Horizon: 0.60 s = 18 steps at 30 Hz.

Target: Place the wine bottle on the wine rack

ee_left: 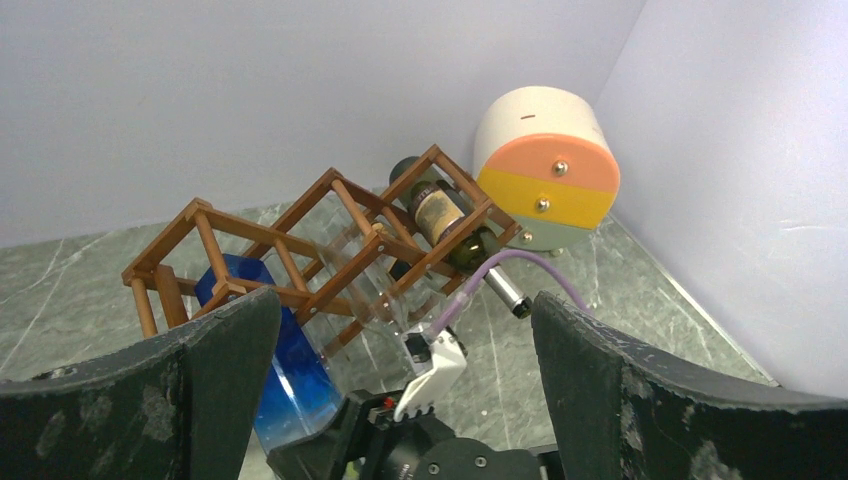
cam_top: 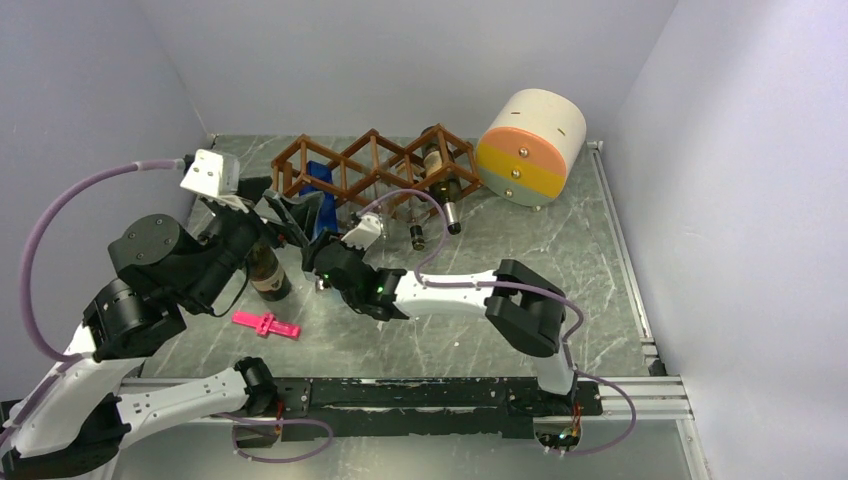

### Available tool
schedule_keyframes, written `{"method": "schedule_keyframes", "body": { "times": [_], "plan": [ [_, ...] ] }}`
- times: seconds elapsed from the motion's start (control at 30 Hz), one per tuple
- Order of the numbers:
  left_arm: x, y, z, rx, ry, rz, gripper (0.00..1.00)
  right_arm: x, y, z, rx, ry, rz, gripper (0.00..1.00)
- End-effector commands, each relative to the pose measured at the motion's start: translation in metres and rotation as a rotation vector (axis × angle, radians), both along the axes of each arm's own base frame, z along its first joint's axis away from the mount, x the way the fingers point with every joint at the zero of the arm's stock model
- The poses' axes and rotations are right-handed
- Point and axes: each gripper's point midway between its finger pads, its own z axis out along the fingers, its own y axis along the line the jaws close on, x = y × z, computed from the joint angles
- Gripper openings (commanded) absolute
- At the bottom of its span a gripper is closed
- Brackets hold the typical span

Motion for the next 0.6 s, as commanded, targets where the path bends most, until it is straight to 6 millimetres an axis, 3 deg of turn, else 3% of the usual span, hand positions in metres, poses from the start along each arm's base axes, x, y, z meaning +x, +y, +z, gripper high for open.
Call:
{"method": "schedule_keyframes", "body": {
  "times": [0.0, 0.23, 0.27, 0.57],
  "plan": [
    [-0.004, 0.006, 0.008, -0.005, -0.006, 0.000, 0.99, 0.058, -0.009, 0.115, 0.345, -0.166, -0.237, 0.00],
    [-0.005, 0.008, 0.010, -0.006, -0.013, -0.001, 0.99, 0.073, 0.009, 0.110, 0.314, -0.136, -0.191, 0.00],
    [-0.005, 0.008, 0.010, -0.005, -0.014, -0.003, 0.99, 0.074, 0.013, 0.096, 0.289, -0.121, -0.190, 0.00],
    [-0.003, 0.005, 0.006, 0.008, -0.009, 0.000, 0.99, 0.079, 0.023, 0.076, 0.252, -0.063, -0.137, 0.00]
  ]
}}
